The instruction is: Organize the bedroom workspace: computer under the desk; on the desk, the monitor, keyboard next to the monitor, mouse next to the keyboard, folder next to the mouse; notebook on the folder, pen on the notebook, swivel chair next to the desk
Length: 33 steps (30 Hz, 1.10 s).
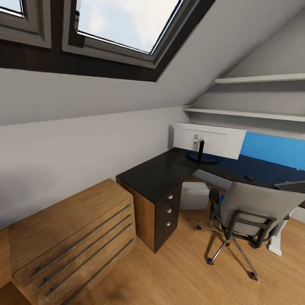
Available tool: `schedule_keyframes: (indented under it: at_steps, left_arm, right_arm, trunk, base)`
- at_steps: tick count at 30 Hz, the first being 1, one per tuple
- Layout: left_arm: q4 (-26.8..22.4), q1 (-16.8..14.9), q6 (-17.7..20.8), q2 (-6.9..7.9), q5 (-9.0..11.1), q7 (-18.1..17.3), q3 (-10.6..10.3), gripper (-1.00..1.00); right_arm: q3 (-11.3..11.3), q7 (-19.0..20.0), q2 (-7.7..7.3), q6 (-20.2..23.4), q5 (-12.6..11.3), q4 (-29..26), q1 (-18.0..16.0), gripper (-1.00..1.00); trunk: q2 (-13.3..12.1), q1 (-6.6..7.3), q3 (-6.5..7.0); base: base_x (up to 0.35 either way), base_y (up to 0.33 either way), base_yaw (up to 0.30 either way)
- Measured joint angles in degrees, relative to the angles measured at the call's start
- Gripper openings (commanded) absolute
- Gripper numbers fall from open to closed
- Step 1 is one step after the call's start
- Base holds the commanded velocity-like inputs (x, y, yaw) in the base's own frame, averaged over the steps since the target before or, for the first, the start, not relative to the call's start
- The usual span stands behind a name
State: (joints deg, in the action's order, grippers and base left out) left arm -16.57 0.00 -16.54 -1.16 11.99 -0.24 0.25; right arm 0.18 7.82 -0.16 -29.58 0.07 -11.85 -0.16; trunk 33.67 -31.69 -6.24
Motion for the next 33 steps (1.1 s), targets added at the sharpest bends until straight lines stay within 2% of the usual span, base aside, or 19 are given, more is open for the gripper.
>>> schedule_keyframes:
  at_steps: [9,17,21,31,33]
  left_arm:
    - [0.16,0.0,-0.03,0.03,-0.01,-0.08,0.0,1.0]
    - [0.17,0.0,0.01,0.04,0.02,-0.04,0.03,1.0]
    - [0.17,0.0,-0.02,0.04,0.01,0.0,0.08,1.0]
    - [0.19,0.0,-0.15,0.03,-0.1,0.0,0.04,1.0]
    - [0.18,0.0,-2.22,0.03,-0.03,0.07,0.03,1.0]
  right_arm:
    - [0.02,0.01,-0.08,-0.1,0.02,0.01,0.0,1.0]
    - [0.02,0.1,-0.14,-0.1,0.01,-0.02,0.0,1.0]
    - [0.0,0.08,-0.17,-0.1,0.02,-0.1,0.0,1.0]
    - [-0.19,-0.05,-0.43,-0.1,0.01,-0.48,0.0,1.0]
    - [-0.29,-0.22,-0.56,-0.69,0.0,-0.65,0.0,1.0]
  trunk:
    - [0.0,0.0,0.0]
    - [-0.01,-0.03,0.0]
    - [0.0,0.0,-0.02]
    - [0.0,0.0,-0.06]
    - [0.0,0.0,-0.05]
  base:
    - [-0.007,0.0,-0.176]
    - [-0.231,0.0,-0.261]
    - [-0.036,0.0,-0.262]
    - [-0.001,0.0,-0.013]
    - [0.0,0.0,-0.078]
